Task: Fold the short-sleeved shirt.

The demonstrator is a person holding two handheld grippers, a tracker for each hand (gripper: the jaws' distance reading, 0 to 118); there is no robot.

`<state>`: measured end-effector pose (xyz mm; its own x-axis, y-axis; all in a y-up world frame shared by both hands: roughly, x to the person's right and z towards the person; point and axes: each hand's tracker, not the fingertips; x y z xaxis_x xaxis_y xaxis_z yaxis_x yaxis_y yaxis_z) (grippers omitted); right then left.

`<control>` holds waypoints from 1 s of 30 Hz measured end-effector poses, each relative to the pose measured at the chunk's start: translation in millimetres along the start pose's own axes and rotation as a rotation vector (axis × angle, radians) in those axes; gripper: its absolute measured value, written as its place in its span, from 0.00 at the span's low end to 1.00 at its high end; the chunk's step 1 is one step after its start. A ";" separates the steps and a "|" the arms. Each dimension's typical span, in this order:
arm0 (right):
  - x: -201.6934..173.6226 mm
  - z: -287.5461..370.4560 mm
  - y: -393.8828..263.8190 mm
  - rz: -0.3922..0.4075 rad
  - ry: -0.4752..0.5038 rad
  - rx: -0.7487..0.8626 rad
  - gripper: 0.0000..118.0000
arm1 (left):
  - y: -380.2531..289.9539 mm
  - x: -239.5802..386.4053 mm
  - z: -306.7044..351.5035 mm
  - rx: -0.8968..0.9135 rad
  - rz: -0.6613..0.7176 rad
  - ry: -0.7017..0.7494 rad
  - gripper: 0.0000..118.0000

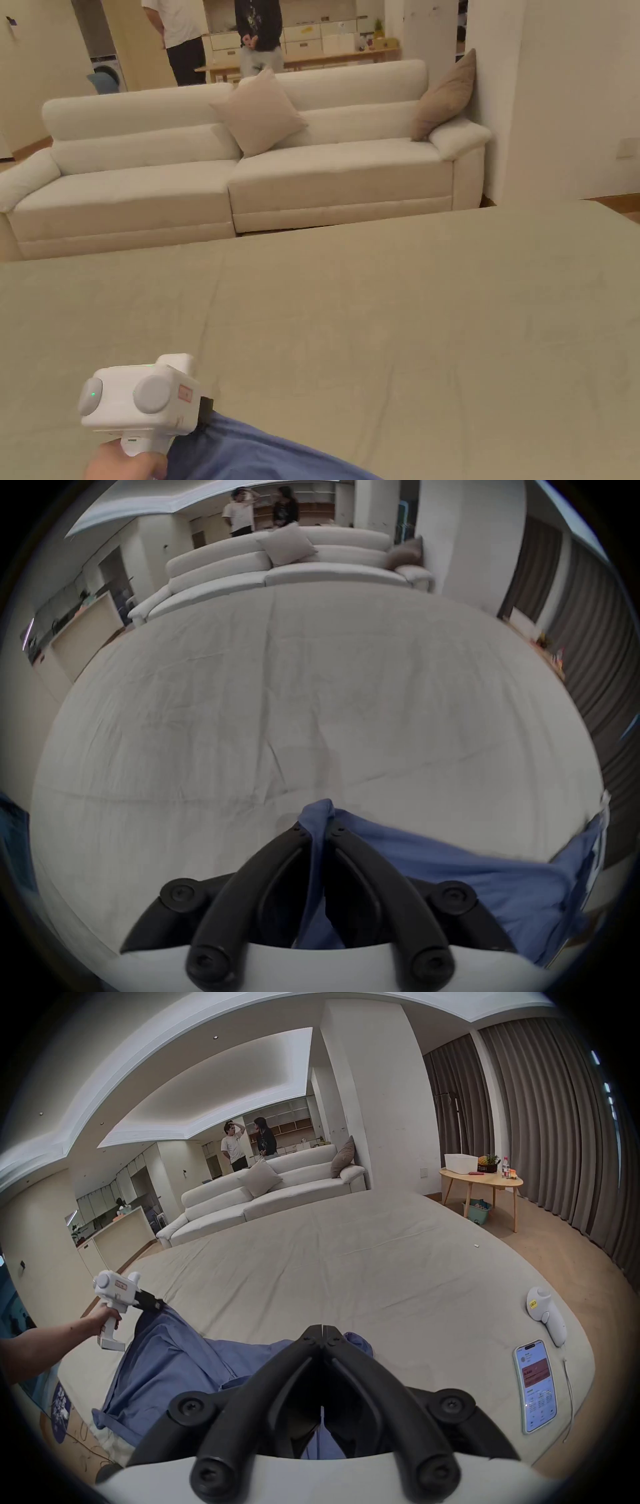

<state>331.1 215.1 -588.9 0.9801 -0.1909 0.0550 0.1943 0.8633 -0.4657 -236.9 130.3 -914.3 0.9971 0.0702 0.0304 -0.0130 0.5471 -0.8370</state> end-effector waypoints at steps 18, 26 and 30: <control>25.7 -136.4 -6.3 0.232 0.073 -0.292 0.80 | -31.3 10.6 90.5 0.123 -0.078 -0.040 0.03; 18.7 -153.6 -38.6 0.089 0.007 -0.354 0.06 | -47.8 11.3 88.5 0.093 -0.080 -0.045 0.03; 7.5 -123.0 -14.7 0.085 0.025 -0.216 0.05 | -57.3 10.5 109.4 0.181 -0.051 -0.039 0.03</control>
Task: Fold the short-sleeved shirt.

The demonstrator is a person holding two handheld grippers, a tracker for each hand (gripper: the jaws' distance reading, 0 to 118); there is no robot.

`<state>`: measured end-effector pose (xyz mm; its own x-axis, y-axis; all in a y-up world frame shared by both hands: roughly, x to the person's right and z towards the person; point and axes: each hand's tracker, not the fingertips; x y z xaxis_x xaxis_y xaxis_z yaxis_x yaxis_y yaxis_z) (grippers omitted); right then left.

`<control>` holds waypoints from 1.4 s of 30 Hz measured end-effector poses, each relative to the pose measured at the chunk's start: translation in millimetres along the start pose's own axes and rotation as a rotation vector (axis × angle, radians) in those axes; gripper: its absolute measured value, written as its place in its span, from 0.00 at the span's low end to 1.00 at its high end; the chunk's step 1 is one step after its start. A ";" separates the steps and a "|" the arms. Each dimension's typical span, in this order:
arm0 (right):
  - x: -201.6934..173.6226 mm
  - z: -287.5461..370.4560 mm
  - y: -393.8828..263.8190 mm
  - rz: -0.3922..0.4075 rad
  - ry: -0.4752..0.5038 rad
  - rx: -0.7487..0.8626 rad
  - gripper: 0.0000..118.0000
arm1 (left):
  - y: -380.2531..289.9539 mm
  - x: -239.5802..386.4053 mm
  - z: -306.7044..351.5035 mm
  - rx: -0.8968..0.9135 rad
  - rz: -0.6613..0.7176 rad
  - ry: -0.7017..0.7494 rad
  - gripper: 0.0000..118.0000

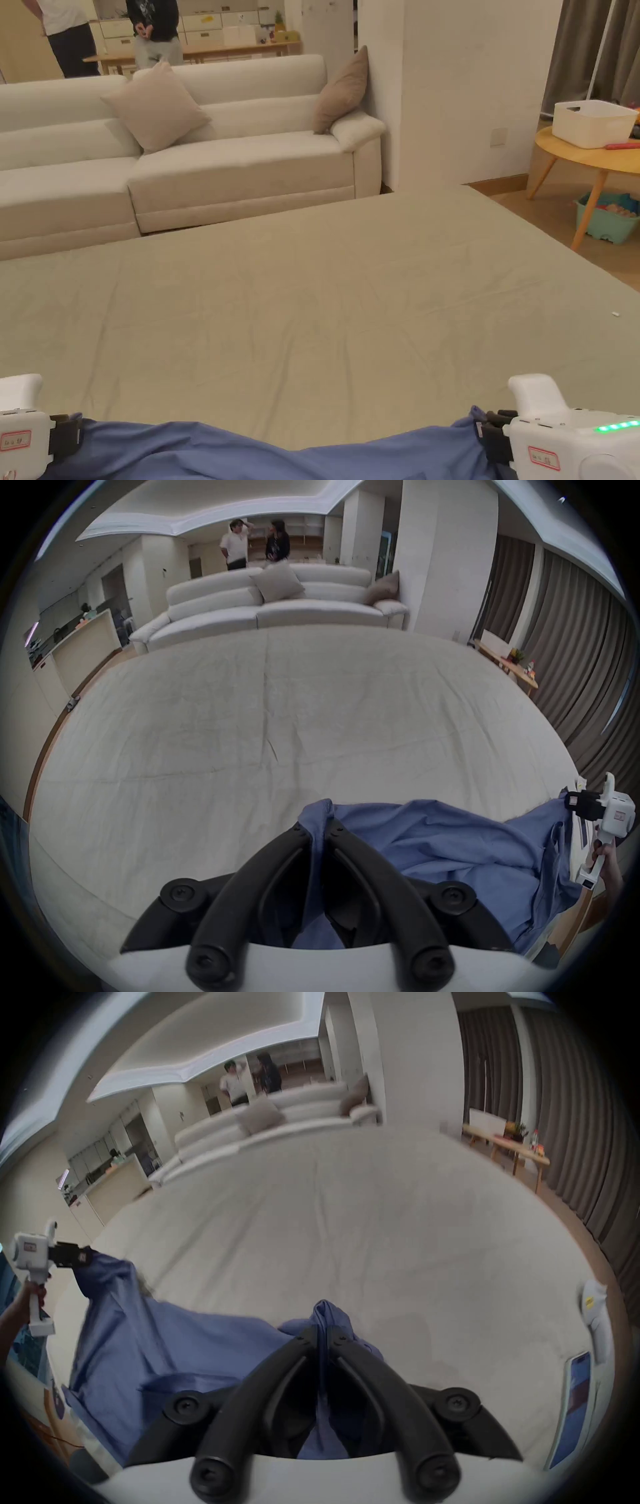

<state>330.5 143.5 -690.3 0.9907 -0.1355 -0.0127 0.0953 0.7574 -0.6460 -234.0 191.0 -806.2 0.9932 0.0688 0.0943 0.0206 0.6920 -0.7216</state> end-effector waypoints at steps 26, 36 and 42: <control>-76.9 275.5 301.7 -0.154 0.205 0.564 0.01 | 145.1 -25.4 378.4 0.584 0.130 0.240 0.03; -104.7 260.3 384.1 -0.089 0.067 0.615 0.01 | 236.5 -21.3 369.6 0.599 0.164 0.271 0.03; -113.6 239.9 437.7 -0.057 0.013 0.657 0.01 | 297.5 -26.6 341.2 0.621 0.111 0.317 0.02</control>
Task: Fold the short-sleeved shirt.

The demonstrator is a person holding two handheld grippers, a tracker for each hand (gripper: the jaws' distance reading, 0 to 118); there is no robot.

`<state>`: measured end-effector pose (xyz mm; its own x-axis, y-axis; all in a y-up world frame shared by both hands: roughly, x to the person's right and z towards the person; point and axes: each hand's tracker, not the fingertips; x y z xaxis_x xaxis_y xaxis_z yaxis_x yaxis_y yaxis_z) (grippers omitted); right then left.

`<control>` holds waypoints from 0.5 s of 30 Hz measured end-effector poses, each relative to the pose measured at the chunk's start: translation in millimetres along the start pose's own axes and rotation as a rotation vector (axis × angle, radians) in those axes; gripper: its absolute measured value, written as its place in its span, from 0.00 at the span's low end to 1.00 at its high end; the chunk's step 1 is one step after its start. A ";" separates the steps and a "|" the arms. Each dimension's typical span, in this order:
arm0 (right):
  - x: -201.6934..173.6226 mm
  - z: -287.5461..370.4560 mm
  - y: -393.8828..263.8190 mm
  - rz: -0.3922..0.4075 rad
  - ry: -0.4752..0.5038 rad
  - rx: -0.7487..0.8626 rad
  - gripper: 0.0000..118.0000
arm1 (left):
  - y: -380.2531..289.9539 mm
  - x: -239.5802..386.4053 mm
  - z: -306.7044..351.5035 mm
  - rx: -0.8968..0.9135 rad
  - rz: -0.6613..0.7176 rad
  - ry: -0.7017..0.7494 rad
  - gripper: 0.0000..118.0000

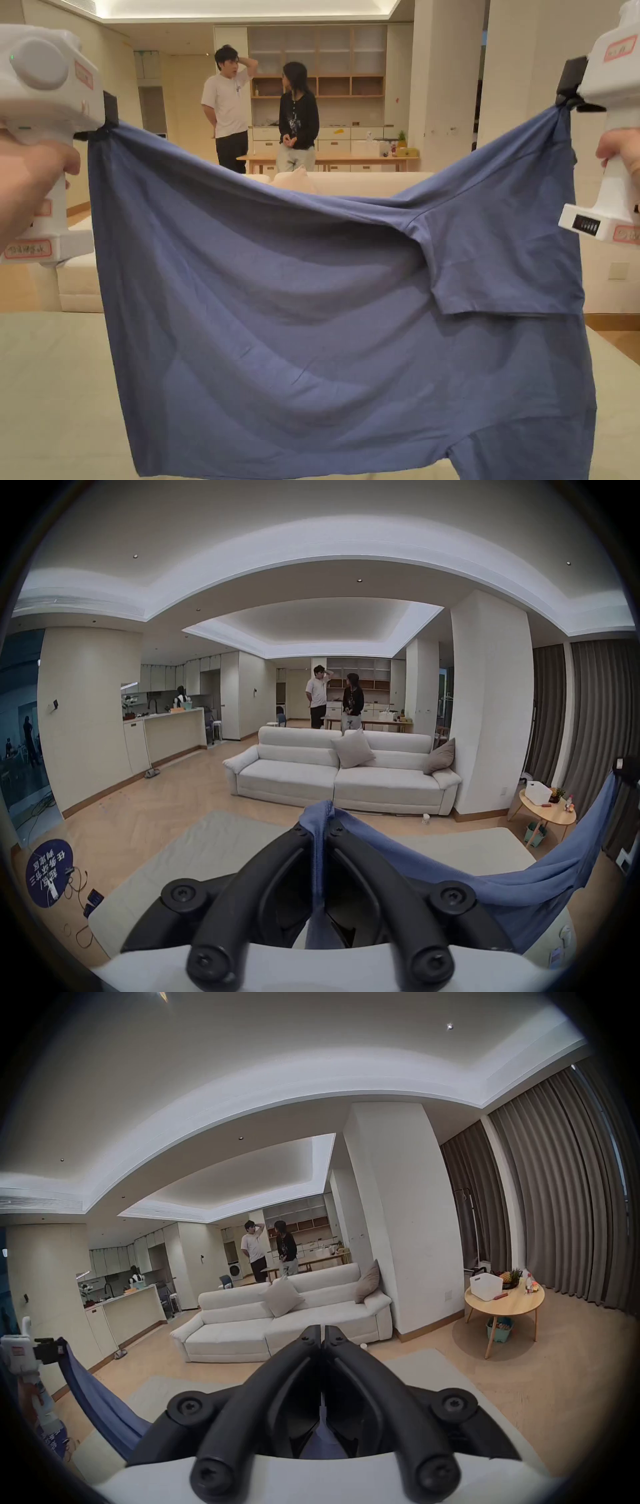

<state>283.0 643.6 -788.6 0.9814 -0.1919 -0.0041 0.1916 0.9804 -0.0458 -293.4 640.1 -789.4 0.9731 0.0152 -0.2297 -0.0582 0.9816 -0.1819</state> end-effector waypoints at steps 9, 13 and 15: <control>-3.0 -60.7 0.0 0.020 -0.055 0.024 0.01 | -11.0 20.4 -67.8 -0.006 -0.009 -0.036 0.02; 2.9 -76.8 -15.6 0.050 -0.067 0.019 0.01 | -32.9 34.6 -74.6 -0.013 -0.039 -0.047 0.02; 8.8 -80.6 -24.3 0.048 -0.064 0.010 0.01 | -45.7 37.6 -75.2 0.002 -0.023 -0.072 0.02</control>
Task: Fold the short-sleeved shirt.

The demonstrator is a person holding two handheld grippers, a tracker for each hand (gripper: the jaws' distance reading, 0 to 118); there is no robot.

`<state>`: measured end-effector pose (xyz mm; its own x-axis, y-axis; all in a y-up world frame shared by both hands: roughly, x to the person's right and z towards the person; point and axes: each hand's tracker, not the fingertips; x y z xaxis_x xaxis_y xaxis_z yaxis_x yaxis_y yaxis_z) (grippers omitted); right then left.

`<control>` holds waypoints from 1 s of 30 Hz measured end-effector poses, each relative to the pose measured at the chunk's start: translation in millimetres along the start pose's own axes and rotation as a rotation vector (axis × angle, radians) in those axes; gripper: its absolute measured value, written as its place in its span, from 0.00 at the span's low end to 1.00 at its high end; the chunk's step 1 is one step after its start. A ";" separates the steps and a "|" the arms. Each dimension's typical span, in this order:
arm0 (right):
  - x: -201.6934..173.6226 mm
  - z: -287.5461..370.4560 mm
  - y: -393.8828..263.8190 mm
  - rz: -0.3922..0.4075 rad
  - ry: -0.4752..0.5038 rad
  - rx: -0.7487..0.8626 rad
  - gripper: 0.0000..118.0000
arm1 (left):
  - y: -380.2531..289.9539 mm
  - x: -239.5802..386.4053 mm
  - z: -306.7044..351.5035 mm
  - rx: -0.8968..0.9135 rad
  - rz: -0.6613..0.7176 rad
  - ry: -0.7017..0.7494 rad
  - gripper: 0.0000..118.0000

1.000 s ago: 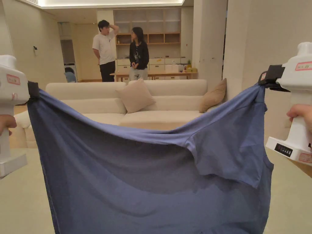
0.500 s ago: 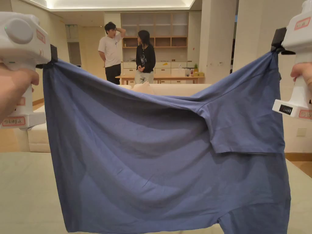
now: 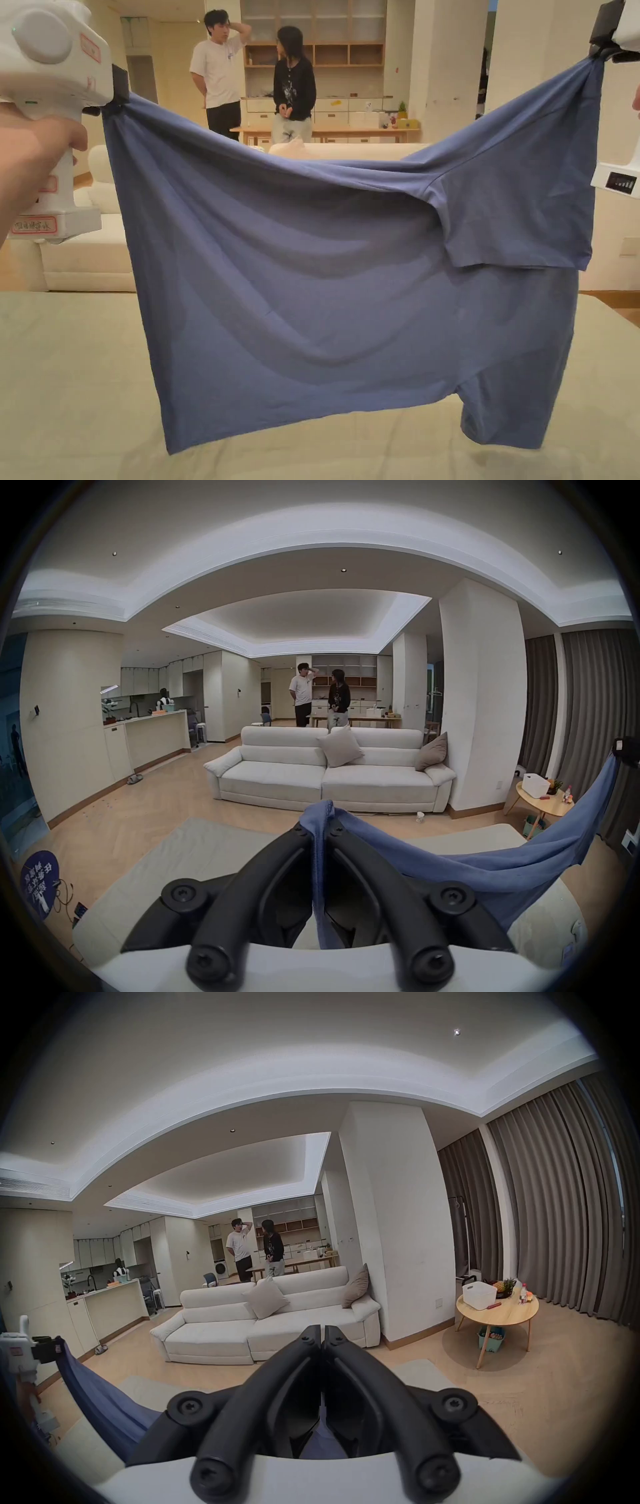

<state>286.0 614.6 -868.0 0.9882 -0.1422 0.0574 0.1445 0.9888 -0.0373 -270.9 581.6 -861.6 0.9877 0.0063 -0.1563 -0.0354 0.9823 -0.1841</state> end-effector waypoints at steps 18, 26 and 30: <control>76.3 218.2 -252.1 -0.031 0.148 -0.347 0.01 | -270.9 -46.8 155.4 -0.257 0.014 -0.166 0.02; 116.4 328.3 -393.1 -0.091 0.046 -0.648 0.01 | -416.6 -69.1 267.0 -0.493 0.039 -0.138 0.02; 135.9 336.1 -464.0 -0.043 -0.016 -0.848 0.01 | -482.3 -93.9 269.0 -0.625 0.104 -0.059 0.02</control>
<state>335.9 151.6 -507.6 0.9810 -0.1717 0.0899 0.1778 0.6133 -0.7695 -305.6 157.6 -497.2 0.9804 0.1233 -0.1536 -0.1962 0.6815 -0.7050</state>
